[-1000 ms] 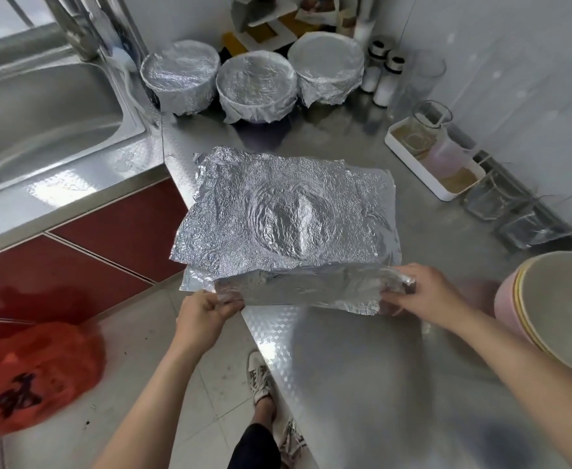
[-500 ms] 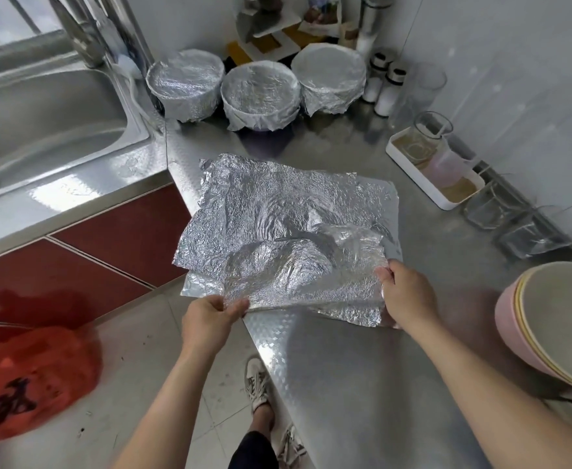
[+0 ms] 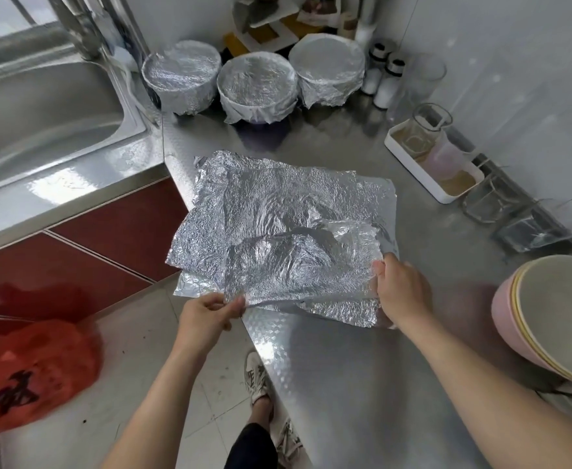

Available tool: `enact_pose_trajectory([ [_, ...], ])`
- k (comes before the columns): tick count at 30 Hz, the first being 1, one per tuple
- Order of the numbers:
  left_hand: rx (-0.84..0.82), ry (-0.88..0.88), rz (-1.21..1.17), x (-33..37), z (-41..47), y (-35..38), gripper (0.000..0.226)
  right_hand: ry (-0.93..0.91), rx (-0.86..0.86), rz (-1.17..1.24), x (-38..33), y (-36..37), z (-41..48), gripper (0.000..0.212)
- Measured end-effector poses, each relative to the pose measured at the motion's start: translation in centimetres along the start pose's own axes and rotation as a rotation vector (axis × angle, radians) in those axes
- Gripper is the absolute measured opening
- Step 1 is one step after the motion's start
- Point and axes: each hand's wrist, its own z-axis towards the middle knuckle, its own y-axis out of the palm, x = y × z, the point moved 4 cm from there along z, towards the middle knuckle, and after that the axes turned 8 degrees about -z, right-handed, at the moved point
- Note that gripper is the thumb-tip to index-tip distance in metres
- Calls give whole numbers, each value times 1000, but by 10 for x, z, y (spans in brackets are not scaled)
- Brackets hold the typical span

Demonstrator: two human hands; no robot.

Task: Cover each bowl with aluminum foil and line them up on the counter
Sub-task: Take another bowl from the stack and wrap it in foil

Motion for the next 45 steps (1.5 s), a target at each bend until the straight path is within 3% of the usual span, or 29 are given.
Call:
enact_pose_trajectory([
  [5,42,65,110,-3,0,5,41,-7,8,-82,1,0,0,35],
  [12,97,170,599,6,8,6,50,16,48,-123,1,2,4,33],
  [25,234,125,714,18,0,9,37,-21,-45,-279,-3,0,14,38],
  [28,298,322,781,37,-5,24,30,-15,-50,-299,-5,-1,14,39],
  [32,-17,711,867,55,-15,103,36,0,-56,-279,-4,2,14,39],
  [35,-269,746,1090,43,-6,149,56,18,-52,-257,-6,2,15,41],
  [38,-276,673,1188,24,9,155,65,64,-18,-223,-2,2,14,39],
  [41,-257,653,1206,17,11,155,70,94,220,-131,-1,-6,8,31],
  [43,-239,640,1217,17,12,156,73,-50,358,-37,-20,-7,-4,38],
  [45,-246,632,1252,15,12,155,73,-358,272,93,-54,9,-30,48],
])
